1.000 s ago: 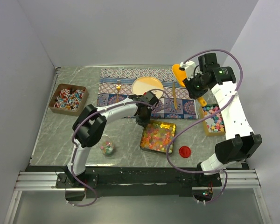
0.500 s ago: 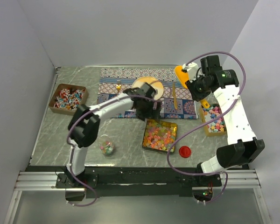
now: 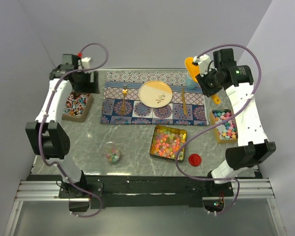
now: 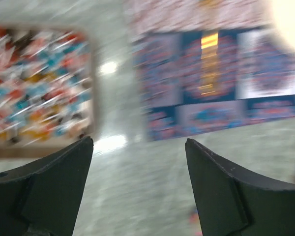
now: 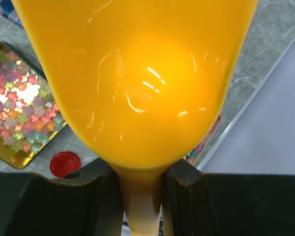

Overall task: Pack the candies
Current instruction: Move the storage box to the center of the board.

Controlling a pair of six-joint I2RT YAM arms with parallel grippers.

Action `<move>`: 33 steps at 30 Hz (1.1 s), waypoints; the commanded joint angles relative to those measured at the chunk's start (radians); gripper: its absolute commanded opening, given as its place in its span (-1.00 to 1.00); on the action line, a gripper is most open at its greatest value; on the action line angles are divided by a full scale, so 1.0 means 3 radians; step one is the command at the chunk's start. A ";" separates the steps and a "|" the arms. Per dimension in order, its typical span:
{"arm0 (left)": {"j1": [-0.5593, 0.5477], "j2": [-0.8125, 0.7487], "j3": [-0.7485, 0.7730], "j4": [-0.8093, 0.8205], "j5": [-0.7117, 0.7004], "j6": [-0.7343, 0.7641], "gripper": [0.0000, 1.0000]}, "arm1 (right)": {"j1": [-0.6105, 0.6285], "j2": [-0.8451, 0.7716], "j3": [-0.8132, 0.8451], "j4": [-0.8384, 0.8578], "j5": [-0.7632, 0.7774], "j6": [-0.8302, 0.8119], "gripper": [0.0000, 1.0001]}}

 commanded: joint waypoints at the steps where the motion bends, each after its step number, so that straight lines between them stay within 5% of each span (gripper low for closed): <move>1: 0.0312 0.0221 -0.0103 -0.0043 -0.0125 0.0661 0.62 | -0.0016 0.0155 0.0311 0.0057 -0.0102 0.0010 -1.00; 12: 0.0430 0.1146 0.0209 0.0115 -0.0467 0.0708 0.49 | -0.0011 0.0257 0.0270 0.0056 -0.0184 -0.0005 -1.00; 25: 0.0430 0.0882 -0.0352 0.0458 -0.0417 0.0795 -0.60 | 0.0004 0.0303 0.0326 0.0067 -0.0148 0.0010 -1.00; 33: 0.0460 0.0290 -0.0972 0.0519 -0.0309 0.0953 -0.98 | 0.0071 0.0354 0.0352 0.0051 -0.0138 0.0005 -1.00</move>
